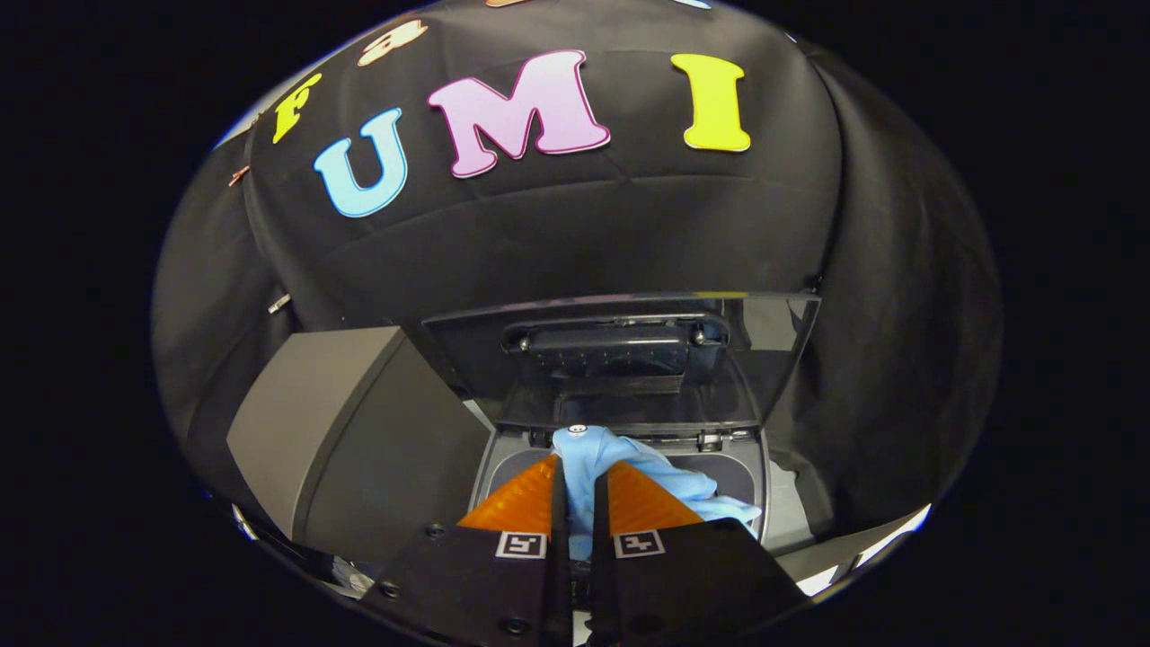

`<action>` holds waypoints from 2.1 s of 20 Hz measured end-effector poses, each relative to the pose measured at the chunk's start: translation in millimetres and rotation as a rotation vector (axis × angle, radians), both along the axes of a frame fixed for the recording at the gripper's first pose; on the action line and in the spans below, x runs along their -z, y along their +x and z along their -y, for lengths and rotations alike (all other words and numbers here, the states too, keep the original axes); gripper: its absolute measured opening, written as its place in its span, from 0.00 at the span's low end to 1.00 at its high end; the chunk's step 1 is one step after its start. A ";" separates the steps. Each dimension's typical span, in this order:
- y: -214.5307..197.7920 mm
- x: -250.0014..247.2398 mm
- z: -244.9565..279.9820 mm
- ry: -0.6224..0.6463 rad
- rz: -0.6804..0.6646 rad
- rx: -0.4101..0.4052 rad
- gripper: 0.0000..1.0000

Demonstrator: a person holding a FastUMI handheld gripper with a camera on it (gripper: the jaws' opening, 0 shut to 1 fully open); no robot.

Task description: Put the clothes into the washing machine and then close the washing machine lid.

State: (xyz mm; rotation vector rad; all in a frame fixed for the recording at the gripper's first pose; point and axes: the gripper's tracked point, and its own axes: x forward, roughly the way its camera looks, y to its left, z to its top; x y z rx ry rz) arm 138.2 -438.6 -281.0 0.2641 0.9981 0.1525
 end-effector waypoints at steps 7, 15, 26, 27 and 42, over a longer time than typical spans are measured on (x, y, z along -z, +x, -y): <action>-9.7 63.4 0.1 -0.047 -0.099 -0.001 0.13; -31.2 131.8 -6.3 -0.126 -0.189 -0.043 0.13; -70.0 219.4 -6.9 -0.186 -0.324 -0.049 0.13; -70.3 222.3 -7.4 -0.195 -0.327 -0.045 0.13; -31.5 199.4 -5.2 -0.182 -0.143 0.048 0.98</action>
